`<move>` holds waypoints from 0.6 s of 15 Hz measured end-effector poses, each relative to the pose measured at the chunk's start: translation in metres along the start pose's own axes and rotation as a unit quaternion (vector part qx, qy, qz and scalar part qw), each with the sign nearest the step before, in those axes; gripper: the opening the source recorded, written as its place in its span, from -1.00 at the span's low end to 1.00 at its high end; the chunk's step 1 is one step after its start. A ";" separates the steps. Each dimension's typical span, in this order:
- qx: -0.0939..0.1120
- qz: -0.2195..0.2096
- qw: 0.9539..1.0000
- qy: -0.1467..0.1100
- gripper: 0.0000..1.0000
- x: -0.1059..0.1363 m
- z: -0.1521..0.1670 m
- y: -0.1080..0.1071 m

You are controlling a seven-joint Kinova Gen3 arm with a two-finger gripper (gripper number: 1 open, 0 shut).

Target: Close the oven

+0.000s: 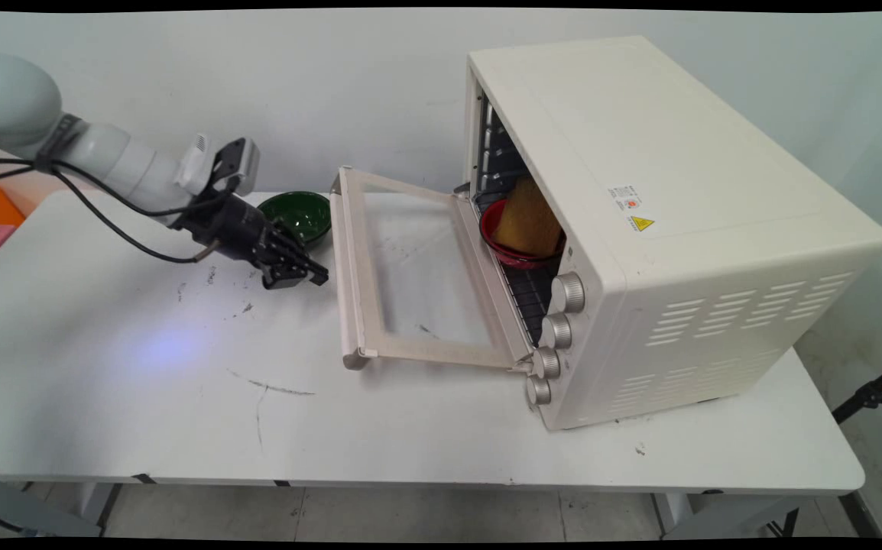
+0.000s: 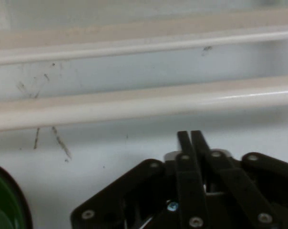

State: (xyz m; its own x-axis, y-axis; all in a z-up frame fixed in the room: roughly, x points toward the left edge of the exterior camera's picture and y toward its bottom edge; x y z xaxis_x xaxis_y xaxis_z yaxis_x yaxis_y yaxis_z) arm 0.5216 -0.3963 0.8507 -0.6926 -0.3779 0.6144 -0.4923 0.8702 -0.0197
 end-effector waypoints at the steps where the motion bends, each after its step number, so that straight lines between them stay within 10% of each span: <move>1: 0.000 -0.001 1.000 -0.001 -1.00 0.000 0.005 0.001; 9: 0.007 -0.013 1.000 -0.003 -1.00 -0.002 0.051 -0.001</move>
State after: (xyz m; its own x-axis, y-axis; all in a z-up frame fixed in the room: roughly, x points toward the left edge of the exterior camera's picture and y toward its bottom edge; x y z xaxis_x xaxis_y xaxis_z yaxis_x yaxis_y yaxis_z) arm 0.4962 -0.4123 0.8098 -0.6822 -0.4019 0.6108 -0.5174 0.8556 -0.0150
